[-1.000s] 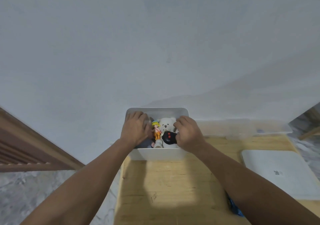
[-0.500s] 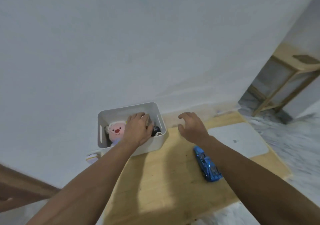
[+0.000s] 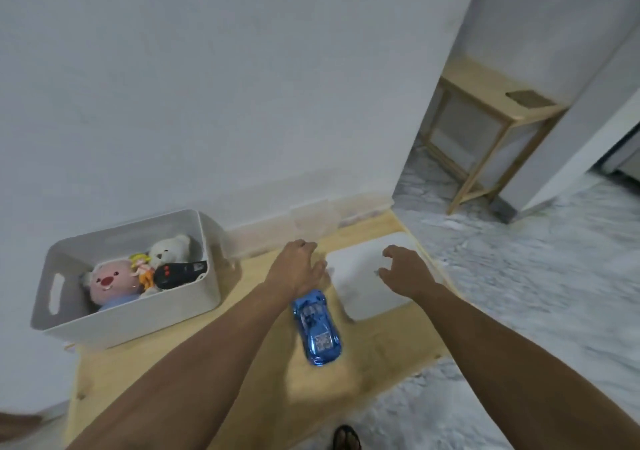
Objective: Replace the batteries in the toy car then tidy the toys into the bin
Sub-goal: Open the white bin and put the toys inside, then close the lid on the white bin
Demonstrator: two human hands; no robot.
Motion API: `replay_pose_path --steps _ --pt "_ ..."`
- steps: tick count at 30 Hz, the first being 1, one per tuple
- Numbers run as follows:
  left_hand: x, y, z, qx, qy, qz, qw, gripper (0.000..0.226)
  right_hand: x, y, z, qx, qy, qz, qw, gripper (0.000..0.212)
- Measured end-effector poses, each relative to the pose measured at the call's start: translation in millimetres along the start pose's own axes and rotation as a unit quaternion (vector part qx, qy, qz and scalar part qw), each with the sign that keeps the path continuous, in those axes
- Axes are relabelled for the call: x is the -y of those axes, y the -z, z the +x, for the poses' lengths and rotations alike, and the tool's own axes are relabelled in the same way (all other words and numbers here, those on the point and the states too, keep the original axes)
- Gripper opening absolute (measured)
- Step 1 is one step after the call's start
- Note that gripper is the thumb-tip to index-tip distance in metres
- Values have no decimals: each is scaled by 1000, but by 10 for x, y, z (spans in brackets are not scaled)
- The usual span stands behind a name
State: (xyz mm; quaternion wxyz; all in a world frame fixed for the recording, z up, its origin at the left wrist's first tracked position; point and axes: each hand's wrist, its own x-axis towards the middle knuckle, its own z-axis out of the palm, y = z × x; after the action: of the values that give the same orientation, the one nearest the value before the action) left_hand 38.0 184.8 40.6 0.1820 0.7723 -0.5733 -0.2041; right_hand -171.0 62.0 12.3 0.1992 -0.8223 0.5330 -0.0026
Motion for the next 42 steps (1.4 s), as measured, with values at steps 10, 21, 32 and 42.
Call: replay_pose_path --steps 10,21,32,42 --pt "-654 -874 455 125 262 -163 943 66 -1043 119 315 128 -79 -18 988 51" --pt "-723 -1043 663 52 367 -285 884 51 -1104 22 556 96 -121 7 988 40" --pt "-668 -480 718 -216 414 -231 854 36 -614 325 715 -115 -169 134 970 50" --pt "164 516 104 -327 375 -228 837 18 703 471 716 -85 -53 127 987 43"
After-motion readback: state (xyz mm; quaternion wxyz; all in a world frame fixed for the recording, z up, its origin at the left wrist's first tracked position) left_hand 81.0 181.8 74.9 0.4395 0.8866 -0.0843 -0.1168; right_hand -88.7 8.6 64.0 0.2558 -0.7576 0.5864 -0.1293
